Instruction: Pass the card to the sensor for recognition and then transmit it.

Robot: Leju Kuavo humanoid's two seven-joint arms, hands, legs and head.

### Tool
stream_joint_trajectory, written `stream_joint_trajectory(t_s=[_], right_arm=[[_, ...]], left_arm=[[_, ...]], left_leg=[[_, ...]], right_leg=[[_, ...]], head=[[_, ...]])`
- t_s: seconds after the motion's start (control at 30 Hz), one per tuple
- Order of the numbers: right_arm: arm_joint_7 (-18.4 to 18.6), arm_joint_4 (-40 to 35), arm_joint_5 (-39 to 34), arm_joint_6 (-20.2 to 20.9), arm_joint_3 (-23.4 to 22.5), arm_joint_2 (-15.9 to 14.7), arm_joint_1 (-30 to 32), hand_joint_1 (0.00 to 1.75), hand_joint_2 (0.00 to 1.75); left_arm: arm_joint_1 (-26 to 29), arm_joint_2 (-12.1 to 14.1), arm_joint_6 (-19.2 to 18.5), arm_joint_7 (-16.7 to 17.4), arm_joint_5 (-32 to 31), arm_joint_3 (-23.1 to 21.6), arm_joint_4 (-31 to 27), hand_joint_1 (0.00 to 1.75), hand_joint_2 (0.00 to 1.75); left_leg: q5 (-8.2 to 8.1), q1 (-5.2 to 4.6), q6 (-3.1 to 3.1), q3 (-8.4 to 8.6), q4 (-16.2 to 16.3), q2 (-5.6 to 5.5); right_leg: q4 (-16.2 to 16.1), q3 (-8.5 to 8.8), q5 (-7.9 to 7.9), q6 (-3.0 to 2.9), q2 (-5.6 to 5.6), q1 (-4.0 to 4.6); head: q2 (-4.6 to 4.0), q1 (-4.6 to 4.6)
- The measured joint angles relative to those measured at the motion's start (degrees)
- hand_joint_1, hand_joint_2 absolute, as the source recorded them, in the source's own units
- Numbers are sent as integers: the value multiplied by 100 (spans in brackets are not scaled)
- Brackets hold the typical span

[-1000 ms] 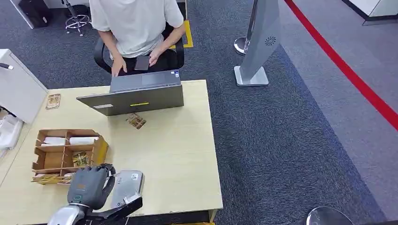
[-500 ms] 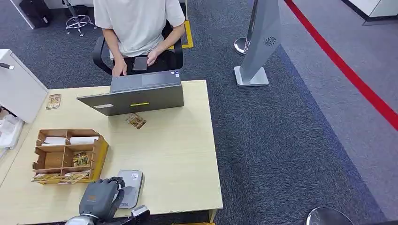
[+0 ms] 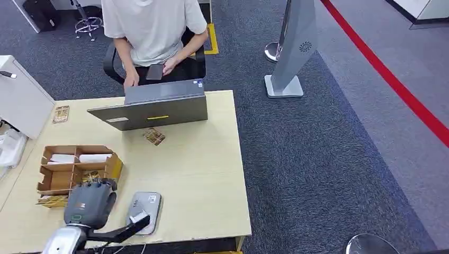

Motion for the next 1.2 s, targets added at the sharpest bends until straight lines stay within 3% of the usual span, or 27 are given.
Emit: stream_joint_trajectory(t_s=[0.2,0.6,0.93,1.07,1.2], right_arm=[[-111,13,221,28,-168,2,-41,0,175],[-168,59,293,30,-299,2,-94,0,175],[-553,258,1204,98,-920,2,-386,0,175],[-651,421,1481,98,-1228,0,-546,0,175],[-662,588,1613,76,-1447,0,-662,0,175]], left_arm=[[-440,218,-105,-98,-33,559,-129,175,175],[-462,262,-59,-74,-116,675,-192,175,175],[-1545,976,-83,-85,-433,1068,-186,175,175],[-1867,1136,-284,-39,-675,1162,-3,175,175],[-1986,1197,-249,-31,-782,1178,288,175,175]], left_leg=[[1,-1,-2,2,0,1],[1,-2,-1,-1,0,2],[9,6,-13,-1,0,2],[9,5,-13,-1,0,2],[9,5,-13,-2,0,3]], right_leg=[[3,0,2,-3,3,0],[0,-3,1,-1,3,0],[5,-5,9,-14,3,7],[5,-5,9,-14,4,6],[5,-7,9,-14,5,6]], head=[[0,-2],[2,-2],[0,0],[0,2],[0,0]])
